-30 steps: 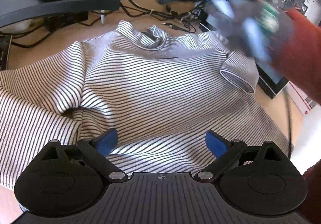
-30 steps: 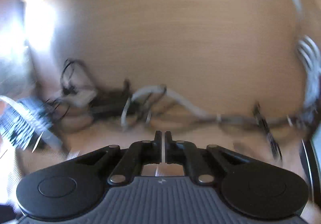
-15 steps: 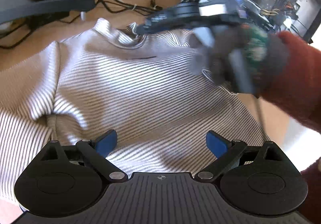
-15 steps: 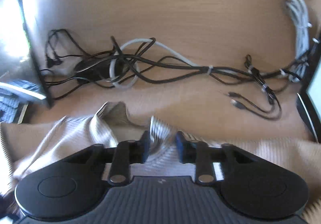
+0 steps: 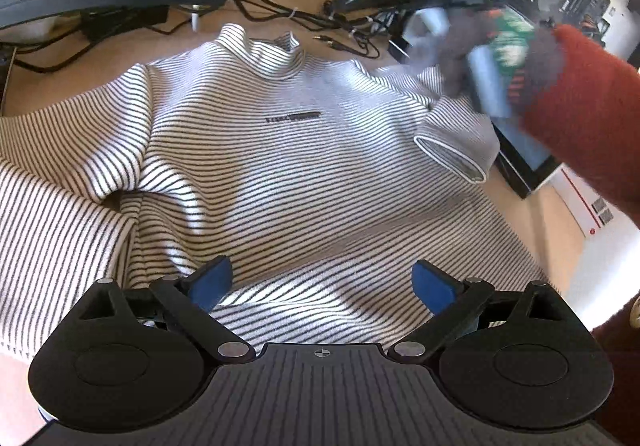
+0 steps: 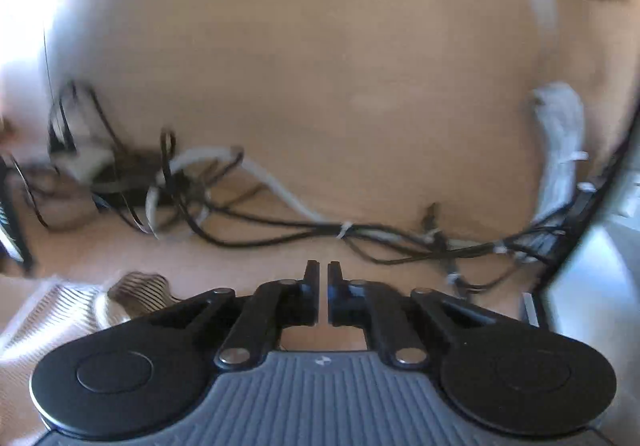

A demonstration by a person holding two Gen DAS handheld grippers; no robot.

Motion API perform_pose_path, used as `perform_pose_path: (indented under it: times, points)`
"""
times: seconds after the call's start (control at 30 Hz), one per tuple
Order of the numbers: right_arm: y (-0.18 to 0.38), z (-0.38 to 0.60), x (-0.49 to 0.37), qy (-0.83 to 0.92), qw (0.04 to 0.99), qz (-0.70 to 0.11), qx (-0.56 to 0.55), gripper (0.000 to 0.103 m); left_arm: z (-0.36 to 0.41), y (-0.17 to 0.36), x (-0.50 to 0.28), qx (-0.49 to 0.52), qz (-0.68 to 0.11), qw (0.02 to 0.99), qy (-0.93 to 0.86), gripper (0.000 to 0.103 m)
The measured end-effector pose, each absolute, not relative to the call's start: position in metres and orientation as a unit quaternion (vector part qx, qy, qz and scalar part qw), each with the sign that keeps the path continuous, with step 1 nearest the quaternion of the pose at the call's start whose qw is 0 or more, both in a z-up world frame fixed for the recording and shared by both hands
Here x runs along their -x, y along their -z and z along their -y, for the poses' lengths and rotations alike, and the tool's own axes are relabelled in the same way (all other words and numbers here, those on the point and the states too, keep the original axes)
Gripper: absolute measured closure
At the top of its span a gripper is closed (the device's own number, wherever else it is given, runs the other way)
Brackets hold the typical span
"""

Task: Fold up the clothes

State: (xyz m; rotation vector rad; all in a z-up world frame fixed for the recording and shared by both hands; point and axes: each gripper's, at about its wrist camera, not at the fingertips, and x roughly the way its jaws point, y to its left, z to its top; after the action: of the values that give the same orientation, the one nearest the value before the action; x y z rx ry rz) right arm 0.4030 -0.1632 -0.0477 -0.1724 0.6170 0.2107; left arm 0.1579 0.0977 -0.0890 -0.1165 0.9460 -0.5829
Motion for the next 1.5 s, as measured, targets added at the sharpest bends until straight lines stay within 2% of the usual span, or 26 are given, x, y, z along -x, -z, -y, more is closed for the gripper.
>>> perform_pose_path:
  times: [0.03, 0.1, 0.17, 0.2, 0.27, 0.33, 0.37, 0.4, 0.43, 0.47, 0.5, 0.53, 0.63, 0.7, 0.77, 0.93, 1.03, 1.13, 1.2, 1.5]
  points:
    - [0.039, 0.171, -0.389, -0.103, 0.947, -0.295, 0.08, 0.09, -0.099, 0.088, -0.157, 0.052, -0.449, 0.847, 0.28, 0.004]
    - [0.028, 0.185, -0.355, -0.11, 0.946, -0.294, 0.076, 0.061, -0.1, 0.088, -0.156, 0.044, -0.448, 0.845, 0.288, 0.004]
    - [0.025, 0.19, -0.318, -0.125, 0.939, -0.312, 0.075, 0.048, -0.101, 0.088, -0.154, 0.036, -0.446, 0.844, 0.297, 0.003]
    - [0.032, 0.189, -0.299, -0.131, 0.932, -0.33, 0.079, 0.045, -0.101, 0.088, -0.153, 0.033, -0.444, 0.843, 0.302, 0.002]
    - [0.055, 0.182, -0.267, -0.121, 0.918, -0.361, 0.114, 0.045, -0.1, 0.089, -0.151, 0.028, -0.44, 0.842, 0.311, 0.0]
    - [0.084, 0.176, -0.245, -0.092, 0.907, -0.382, 0.149, 0.047, -0.097, 0.09, -0.151, 0.024, -0.436, 0.842, 0.317, 0.0]
    - [0.096, 0.174, -0.241, -0.073, 0.905, -0.39, 0.154, 0.064, -0.097, 0.091, -0.151, 0.02, -0.435, 0.841, 0.32, 0.0]
    - [0.105, 0.176, -0.235, -0.055, 0.908, -0.389, 0.145, 0.073, -0.097, 0.091, -0.15, 0.017, -0.436, 0.84, 0.324, 0.0]
    - [0.113, 0.177, -0.23, -0.038, 0.911, -0.389, 0.133, 0.073, -0.097, 0.09, -0.149, 0.013, -0.437, 0.838, 0.327, 0.0]
    - [0.113, 0.178, -0.227, -0.024, 0.913, -0.392, 0.115, 0.076, -0.098, 0.09, -0.148, 0.009, -0.438, 0.836, 0.331, 0.0]
    - [0.111, 0.18, -0.223, -0.012, 0.912, -0.398, 0.101, 0.084, -0.098, 0.09, -0.147, 0.006, -0.439, 0.834, 0.334, 0.0]
    - [0.109, 0.18, -0.217, -0.001, 0.91, -0.403, 0.095, 0.086, -0.098, 0.089, -0.146, 0.003, -0.44, 0.832, 0.337, 0.0]
    - [0.109, 0.189, -0.19, 0.02, 0.906, -0.413, 0.089, 0.087, -0.101, 0.088, -0.137, 0.002, -0.442, 0.824, 0.354, 0.0]
    - [0.1, 0.197, -0.178, 0.032, 0.905, -0.422, 0.051, 0.092, -0.102, 0.089, -0.131, 0.008, -0.442, 0.819, 0.366, 0.0]
    - [0.081, 0.208, -0.169, 0.047, 0.91, -0.412, 0.012, 0.092, -0.102, 0.088, -0.129, 0.008, -0.44, 0.82, 0.366, 0.0]
    - [-0.022, 0.231, -0.163, 0.073, 0.947, -0.299, -0.088, 0.093, -0.109, 0.079, -0.13, 0.032, -0.432, 0.826, 0.361, 0.0]
    - [-0.087, 0.219, -0.172, 0.042, 0.968, -0.225, -0.1, 0.093, -0.123, 0.06, -0.123, 0.026, -0.401, 0.841, 0.362, 0.0]
    - [-0.128, 0.195, -0.19, -0.015, 0.978, -0.183, -0.095, 0.095, -0.141, 0.044, -0.114, -0.005, -0.367, 0.864, 0.345, 0.0]
    - [-0.136, 0.176, -0.206, -0.051, 0.98, -0.175, -0.085, 0.101, -0.153, 0.037, -0.109, -0.024, -0.351, 0.877, 0.328, 0.0]
    - [-0.082, 0.108, -0.266, -0.164, 0.956, -0.235, -0.057, 0.101, -0.194, 0.031, -0.106, 0.01, -0.355, 0.91, 0.212, 0.0]
